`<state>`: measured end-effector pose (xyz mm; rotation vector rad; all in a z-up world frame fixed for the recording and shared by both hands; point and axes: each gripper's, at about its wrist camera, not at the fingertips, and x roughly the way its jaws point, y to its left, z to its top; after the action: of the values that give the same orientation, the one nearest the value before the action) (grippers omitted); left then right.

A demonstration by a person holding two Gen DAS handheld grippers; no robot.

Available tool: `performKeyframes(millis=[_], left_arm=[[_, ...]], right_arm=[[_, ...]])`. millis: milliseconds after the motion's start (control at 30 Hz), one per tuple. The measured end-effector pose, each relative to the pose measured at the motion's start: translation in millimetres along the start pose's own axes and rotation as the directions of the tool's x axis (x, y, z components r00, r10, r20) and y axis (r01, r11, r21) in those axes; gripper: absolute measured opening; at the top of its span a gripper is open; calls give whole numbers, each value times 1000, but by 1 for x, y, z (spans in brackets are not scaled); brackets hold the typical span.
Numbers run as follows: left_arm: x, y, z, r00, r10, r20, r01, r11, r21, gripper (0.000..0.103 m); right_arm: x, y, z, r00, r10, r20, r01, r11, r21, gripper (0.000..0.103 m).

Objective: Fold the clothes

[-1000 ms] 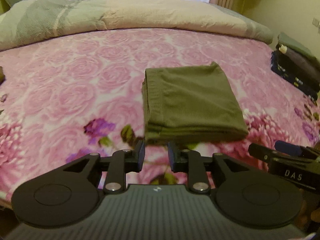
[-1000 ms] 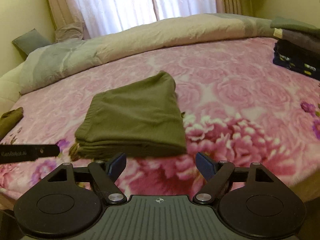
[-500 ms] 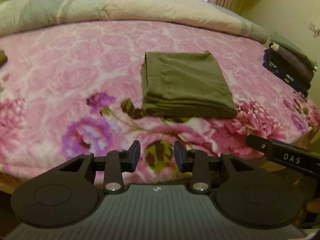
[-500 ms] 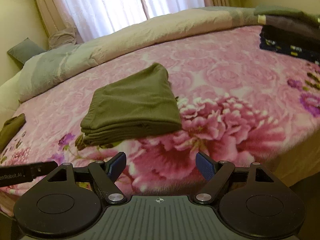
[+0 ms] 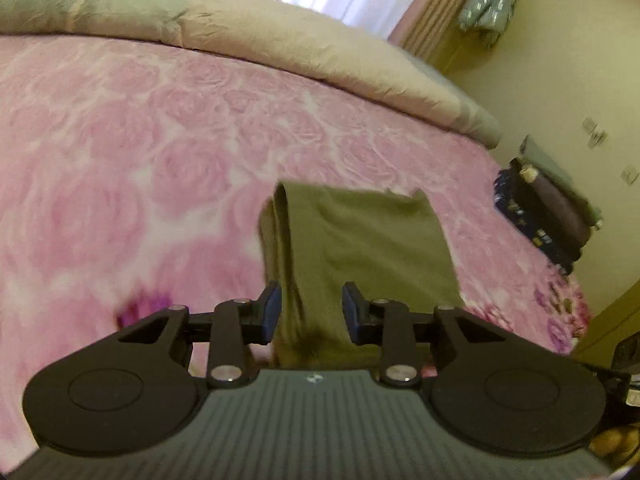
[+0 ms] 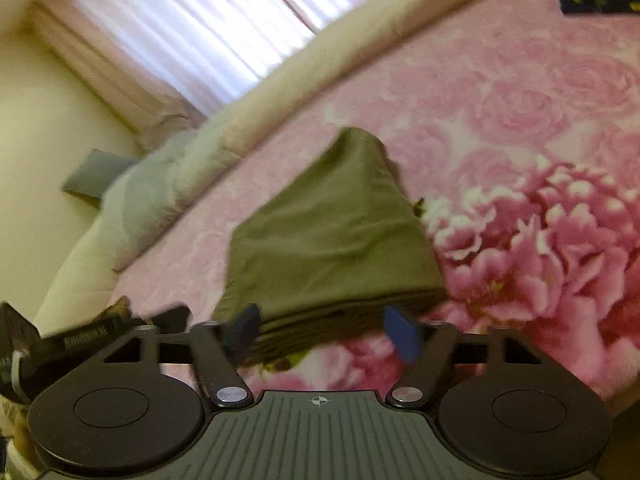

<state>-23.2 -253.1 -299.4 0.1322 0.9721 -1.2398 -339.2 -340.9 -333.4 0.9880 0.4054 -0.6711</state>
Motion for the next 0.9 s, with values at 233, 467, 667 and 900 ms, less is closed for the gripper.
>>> performKeyframes(millis=[233, 467, 667, 900], left_arm=[[4, -46, 90, 984, 24, -175, -11, 997, 75, 27], [36, -112, 155, 943, -40, -331, 121, 967, 226, 29], [108, -125, 176, 868, -113, -484, 271, 924, 271, 34], [189, -111, 183, 746, -140, -651, 420, 858, 296, 43]], right_arm=[[-27, 1, 52, 987, -126, -98, 148, 955, 255, 63], [-85, -15, 69, 985, -161, -69, 172, 830, 531, 63], [-115, -36, 35, 963, -269, 12, 169, 638, 751, 63], [-88, -34, -39, 906, -383, 178, -50, 322, 945, 63]])
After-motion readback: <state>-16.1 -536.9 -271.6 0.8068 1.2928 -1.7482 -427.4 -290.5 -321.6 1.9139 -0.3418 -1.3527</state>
